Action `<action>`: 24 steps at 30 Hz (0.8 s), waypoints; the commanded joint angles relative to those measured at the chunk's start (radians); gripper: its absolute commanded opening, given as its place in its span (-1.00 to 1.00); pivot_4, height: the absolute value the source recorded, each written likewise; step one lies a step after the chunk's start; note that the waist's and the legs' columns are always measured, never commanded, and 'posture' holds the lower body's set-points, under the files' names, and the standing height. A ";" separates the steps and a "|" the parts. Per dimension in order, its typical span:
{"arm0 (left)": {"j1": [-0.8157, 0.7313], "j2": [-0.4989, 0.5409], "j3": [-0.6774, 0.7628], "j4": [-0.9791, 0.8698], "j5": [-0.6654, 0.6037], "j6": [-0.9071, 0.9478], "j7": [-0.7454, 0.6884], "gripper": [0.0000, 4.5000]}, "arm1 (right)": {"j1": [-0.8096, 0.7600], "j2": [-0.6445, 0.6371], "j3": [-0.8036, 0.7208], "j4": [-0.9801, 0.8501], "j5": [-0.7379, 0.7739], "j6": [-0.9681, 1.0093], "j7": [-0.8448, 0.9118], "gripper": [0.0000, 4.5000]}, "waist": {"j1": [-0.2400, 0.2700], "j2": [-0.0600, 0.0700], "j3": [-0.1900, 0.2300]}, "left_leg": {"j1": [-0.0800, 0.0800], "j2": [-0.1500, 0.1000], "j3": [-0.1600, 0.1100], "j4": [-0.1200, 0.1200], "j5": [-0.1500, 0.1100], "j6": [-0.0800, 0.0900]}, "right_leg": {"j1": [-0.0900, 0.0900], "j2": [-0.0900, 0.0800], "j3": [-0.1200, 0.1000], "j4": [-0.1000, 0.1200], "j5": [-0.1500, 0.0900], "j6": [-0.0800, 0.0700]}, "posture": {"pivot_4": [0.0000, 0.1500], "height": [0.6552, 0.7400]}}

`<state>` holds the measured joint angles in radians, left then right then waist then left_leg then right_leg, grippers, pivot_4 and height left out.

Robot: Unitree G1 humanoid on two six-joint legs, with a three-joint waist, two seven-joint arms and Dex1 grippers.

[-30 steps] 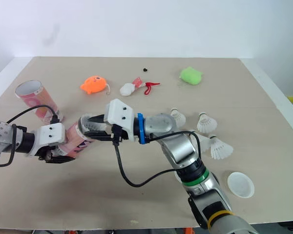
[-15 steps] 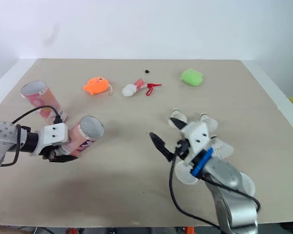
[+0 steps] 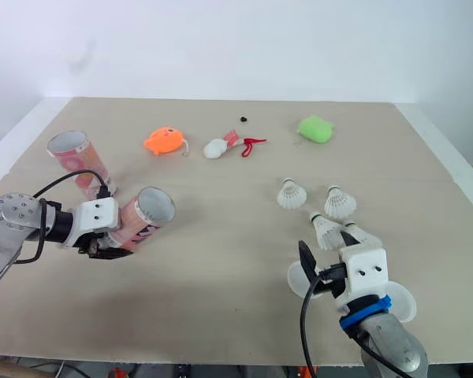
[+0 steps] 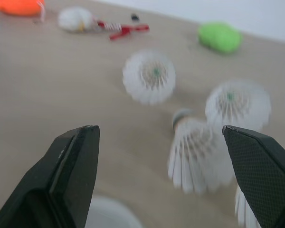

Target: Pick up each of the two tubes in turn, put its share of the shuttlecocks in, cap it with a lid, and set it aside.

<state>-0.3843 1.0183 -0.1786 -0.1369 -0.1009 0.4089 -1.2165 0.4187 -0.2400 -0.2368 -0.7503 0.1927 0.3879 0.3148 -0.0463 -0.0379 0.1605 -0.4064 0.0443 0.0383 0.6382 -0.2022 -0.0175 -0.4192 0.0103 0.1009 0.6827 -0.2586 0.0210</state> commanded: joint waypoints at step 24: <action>0.065 -0.003 0.036 -0.071 -0.005 0.041 0.010 0.50 | -0.367 0.052 -0.005 0.282 0.119 0.156 -0.113 -0.98 | -0.001 0.003 -0.002 | -0.001 -0.001 0.000 -0.002 -0.001 0.000 | 0.000 0.001 0.000 -0.001 -0.002 0.002 | 1.00 1.00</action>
<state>-0.3360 1.0106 -0.1382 -0.1873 -0.0992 0.4426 -1.2043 0.0623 -0.1856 -0.2305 -0.4648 0.2919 0.5469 0.2091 -0.0473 -0.0351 0.1583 -0.4071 0.0437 0.0380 0.6365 -0.2034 -0.0172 -0.4191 0.0110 0.1013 0.6817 -0.2601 0.0231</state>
